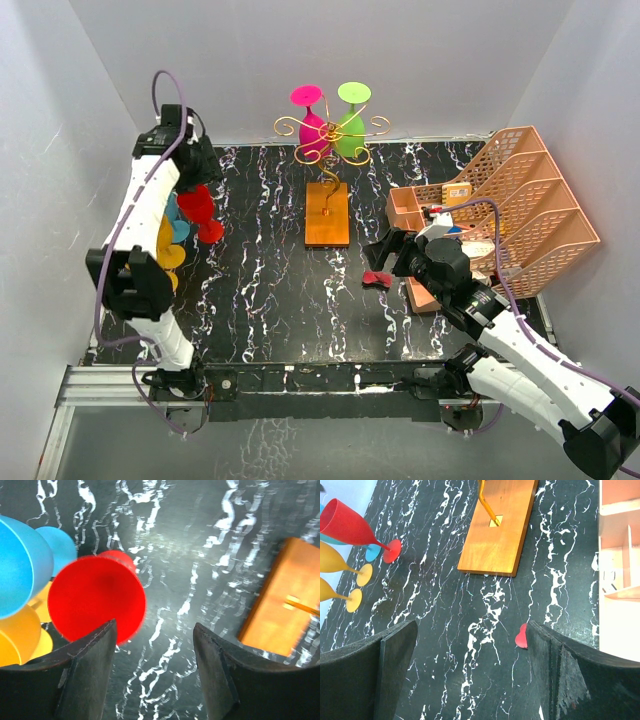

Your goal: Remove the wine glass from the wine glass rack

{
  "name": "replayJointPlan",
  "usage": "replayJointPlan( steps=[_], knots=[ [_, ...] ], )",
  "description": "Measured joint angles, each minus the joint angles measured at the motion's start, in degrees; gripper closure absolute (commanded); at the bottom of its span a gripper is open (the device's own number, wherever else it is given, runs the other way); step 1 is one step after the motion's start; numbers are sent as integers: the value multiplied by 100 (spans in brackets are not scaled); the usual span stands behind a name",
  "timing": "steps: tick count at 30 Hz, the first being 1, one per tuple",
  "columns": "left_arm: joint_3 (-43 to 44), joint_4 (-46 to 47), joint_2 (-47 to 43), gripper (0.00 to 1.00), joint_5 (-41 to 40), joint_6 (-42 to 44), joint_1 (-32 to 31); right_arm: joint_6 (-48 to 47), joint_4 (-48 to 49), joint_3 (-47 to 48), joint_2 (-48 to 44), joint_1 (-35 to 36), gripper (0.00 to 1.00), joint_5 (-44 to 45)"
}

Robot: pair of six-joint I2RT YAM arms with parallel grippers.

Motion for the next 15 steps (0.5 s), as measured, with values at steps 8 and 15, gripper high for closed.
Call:
replayJointPlan(
  steps=[8, 15],
  knots=[
    [-1464, 1408, -2302, 28, 1926, -625, 2, 61, -44, 0, -33, 0, 1, -48],
    [-1449, 2763, -1853, 6, 3633, -1322, 2, 216, -251, 0, -385, 0, 1, -57]
  ],
)
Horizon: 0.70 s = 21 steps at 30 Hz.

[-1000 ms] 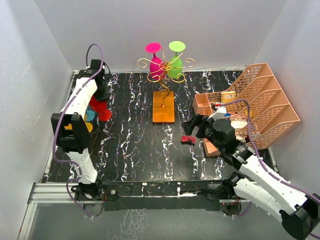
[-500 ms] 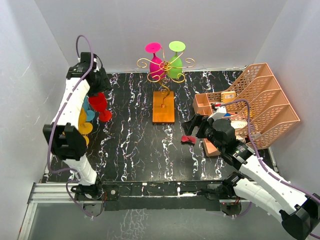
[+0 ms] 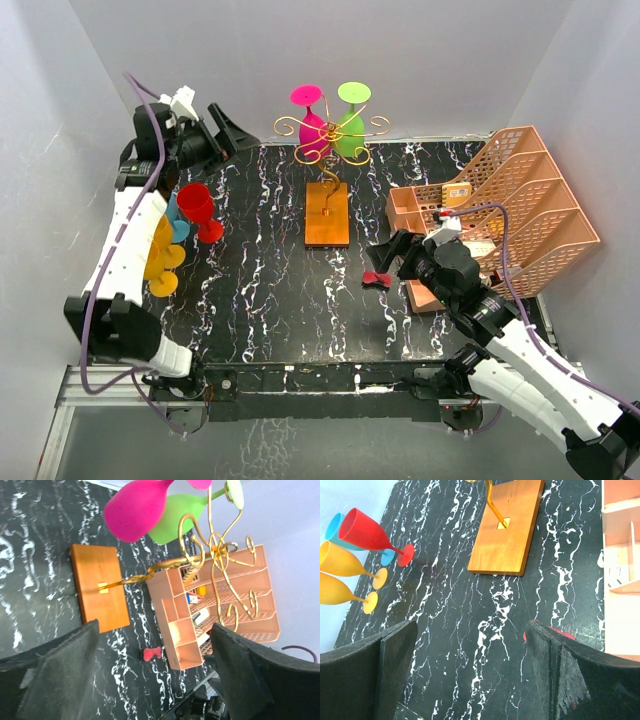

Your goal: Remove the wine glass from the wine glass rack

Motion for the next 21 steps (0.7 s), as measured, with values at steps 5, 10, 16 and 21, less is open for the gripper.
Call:
replayJointPlan(
  steps=[5, 10, 16, 21],
  knots=[
    [684, 586, 1067, 3, 457, -476, 0, 138, -57, 2, -219, 0, 2, 26],
    [1812, 800, 2111, 3, 573, -719, 0, 251, -181, 11, -254, 0, 1, 66],
    [2837, 1088, 3012, 6, 599, -1029, 0, 256, -221, 24, -299, 0, 1, 190],
    [3429, 1438, 3696, 12, 612, -1386, -55, 243, -83, 24, -304, 0, 1, 238]
  ],
)
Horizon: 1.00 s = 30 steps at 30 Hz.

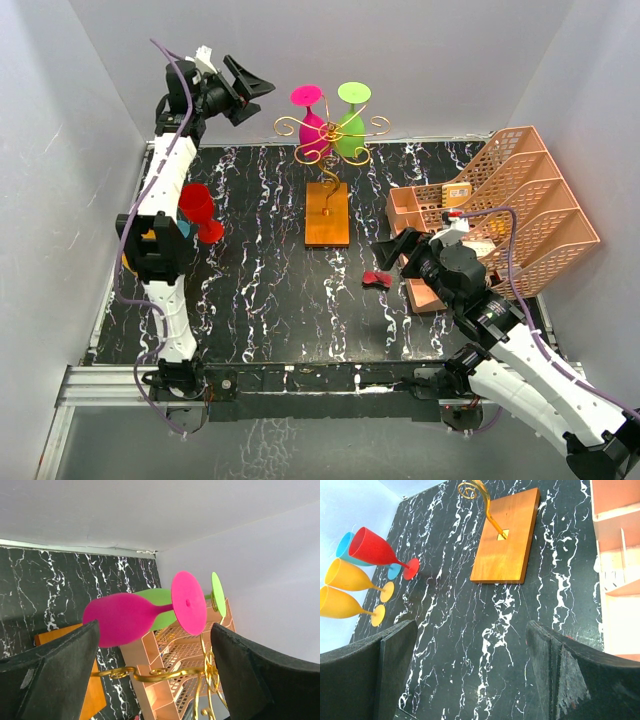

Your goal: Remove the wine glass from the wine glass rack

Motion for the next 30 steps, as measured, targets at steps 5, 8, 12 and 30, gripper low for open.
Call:
replayJointPlan(
  steps=[5, 8, 12, 30],
  knots=[
    [494, 170, 590, 18, -50, -284, -205, -66, 92, 11, 107, 0, 1, 20],
    [721, 258, 837, 25, -94, -426, -396, -155, 109, 11, 151, 0, 1, 61],
    [970, 391, 1084, 32, -153, -595, -590, -199, 122, 11, 107, 0, 1, 105],
    [1381, 122, 1261, 56, -763, -560, -866, -317, 118, 11, -238, 0, 1, 262]
  ],
)
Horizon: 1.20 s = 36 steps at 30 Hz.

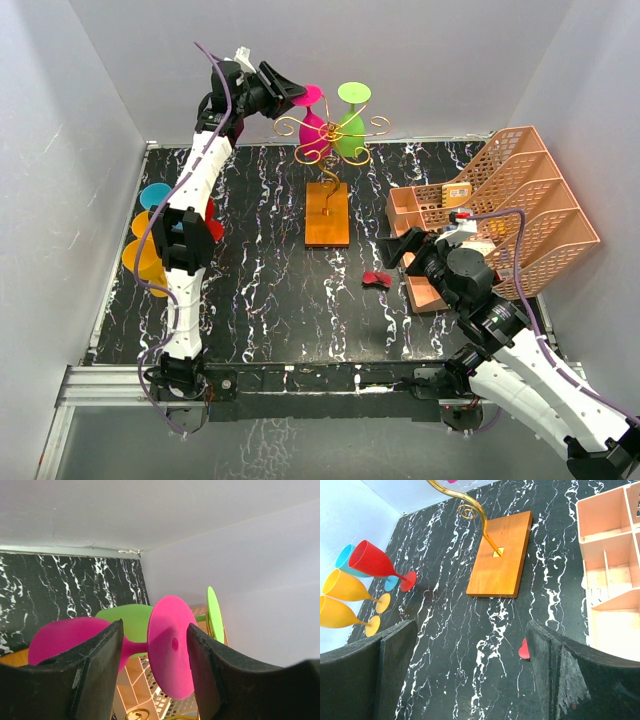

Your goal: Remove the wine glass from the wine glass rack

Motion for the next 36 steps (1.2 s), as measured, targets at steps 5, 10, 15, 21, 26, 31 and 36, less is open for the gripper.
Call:
replayJointPlan(
  steps=[5, 10, 15, 21, 26, 31, 36],
  knots=[
    [9, -118, 0, 63, -122, 94, 0, -7, -2, 0, -4, 0, 1, 15],
    [26, -107, -2, 67, -131, 98, -7, -7, -4, 0, -2, 0, 1, 15],
    [48, -81, -2, 76, -127, 94, -15, -7, -50, 11, -2, 0, 1, 15],
    [57, -28, -7, 90, -120, 81, -15, -4, -142, 42, -2, 0, 1, 15],
    [61, 87, -81, 100, -146, 26, -13, -2, -177, 42, -4, 0, 1, 15],
    [61, 57, -140, 100, -144, 7, -26, 2, -177, 42, -22, 0, 1, 17],
    [61, 90, -140, 100, -138, -210, -26, 17, -190, 42, -55, 0, 1, 35]
  ],
)
